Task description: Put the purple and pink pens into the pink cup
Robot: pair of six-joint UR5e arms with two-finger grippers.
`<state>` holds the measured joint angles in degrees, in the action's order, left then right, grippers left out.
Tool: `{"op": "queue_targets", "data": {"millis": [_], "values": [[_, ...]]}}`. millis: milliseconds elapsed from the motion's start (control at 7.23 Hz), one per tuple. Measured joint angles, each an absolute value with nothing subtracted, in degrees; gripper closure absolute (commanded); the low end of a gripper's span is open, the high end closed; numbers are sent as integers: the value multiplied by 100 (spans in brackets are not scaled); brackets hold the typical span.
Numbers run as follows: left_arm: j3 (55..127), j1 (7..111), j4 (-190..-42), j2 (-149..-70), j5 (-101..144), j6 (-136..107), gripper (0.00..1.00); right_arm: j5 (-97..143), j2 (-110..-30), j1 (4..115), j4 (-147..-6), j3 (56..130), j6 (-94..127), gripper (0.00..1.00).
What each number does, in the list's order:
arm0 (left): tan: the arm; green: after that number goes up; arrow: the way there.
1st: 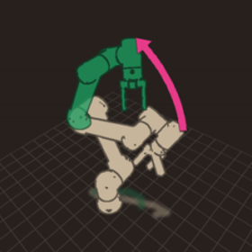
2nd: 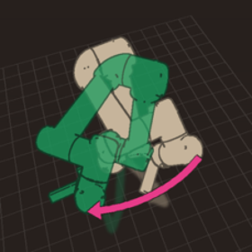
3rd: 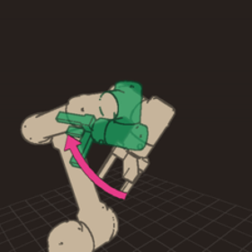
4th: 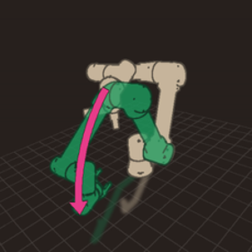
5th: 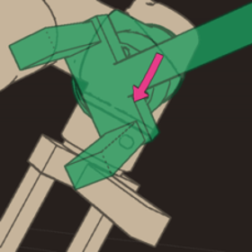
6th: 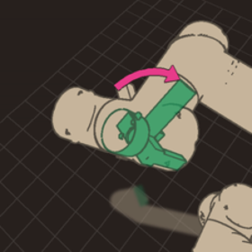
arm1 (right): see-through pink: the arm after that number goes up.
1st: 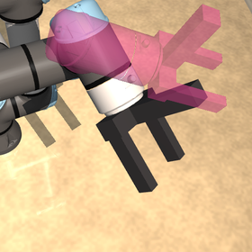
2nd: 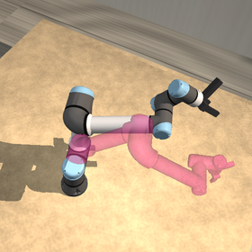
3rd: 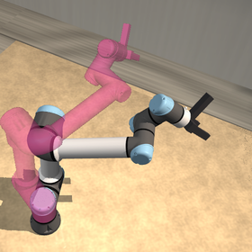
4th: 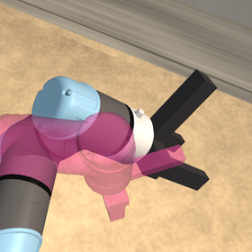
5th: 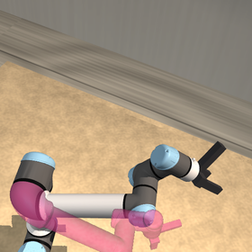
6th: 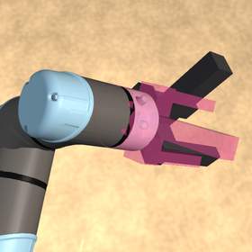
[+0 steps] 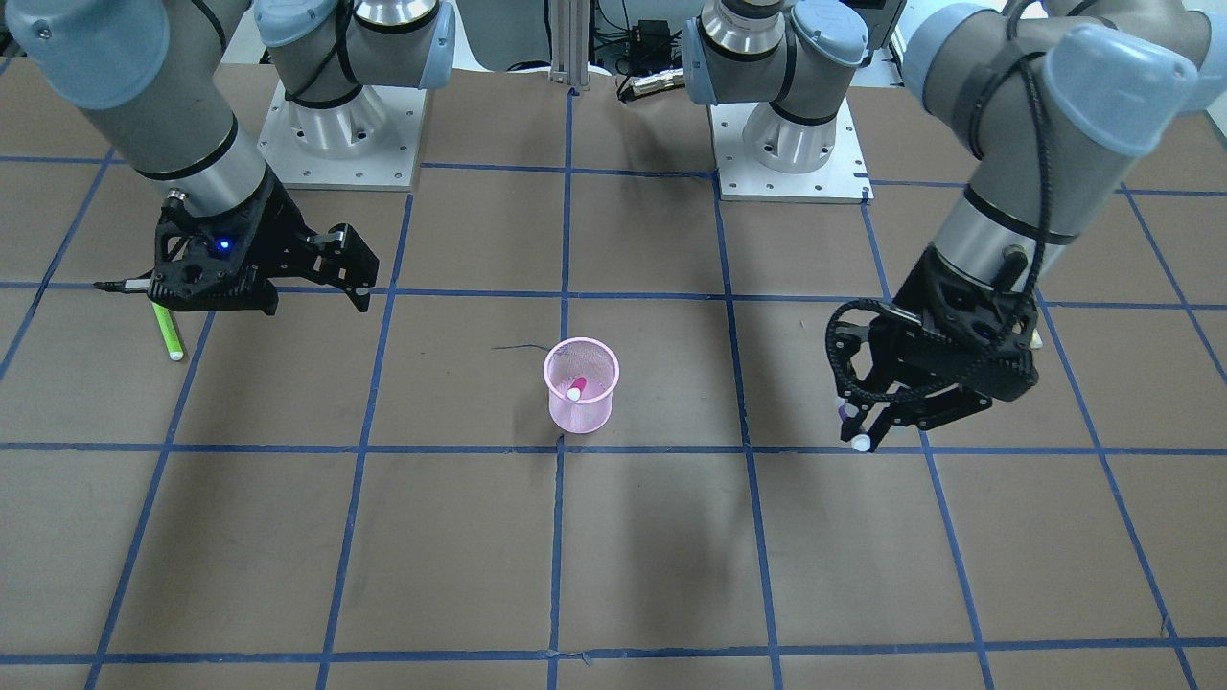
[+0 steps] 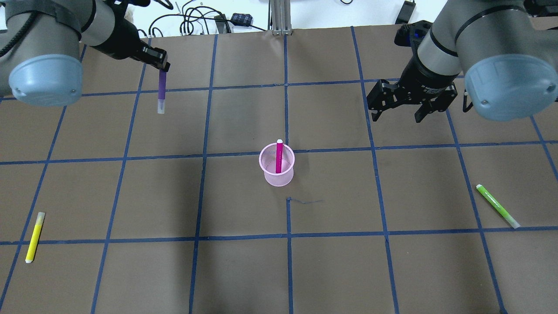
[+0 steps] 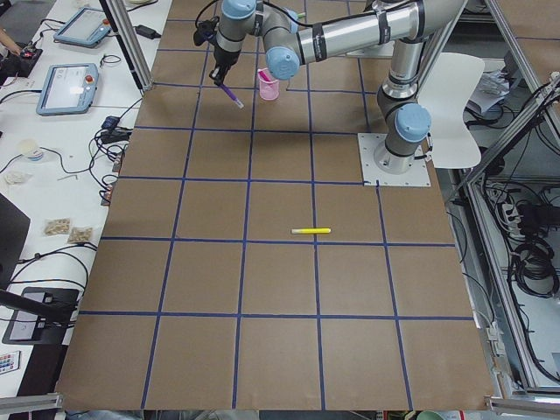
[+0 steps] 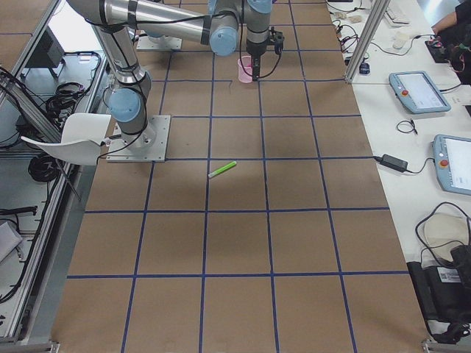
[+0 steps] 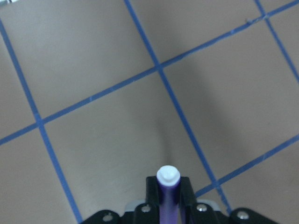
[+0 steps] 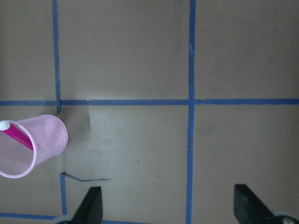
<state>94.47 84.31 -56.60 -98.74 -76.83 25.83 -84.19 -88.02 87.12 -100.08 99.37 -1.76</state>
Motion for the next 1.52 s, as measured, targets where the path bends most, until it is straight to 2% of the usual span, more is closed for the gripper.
{"op": "queue_targets", "data": {"millis": [277, 691, 1106, 1521], "values": [[9833, 8970, -4386, -9783, -7750, 1464, 100, -8617, -8766, 8682, -9593, 9634, -135, 0], [10890, 9785, -2441, -9810, -8129, -380, 100, -8899, -8711, 8704, -9260, 9453, 103, 0], [11179, 10705, -2015, -9928, -8758, -1317, 100, -8905, -8776, 8729, -9173, 9448, 169, 0], [11428, 10817, -2018, -9961, -8855, -1349, 100, -8436, -8857, 8900, -9162, 9477, 779, 0]]}}
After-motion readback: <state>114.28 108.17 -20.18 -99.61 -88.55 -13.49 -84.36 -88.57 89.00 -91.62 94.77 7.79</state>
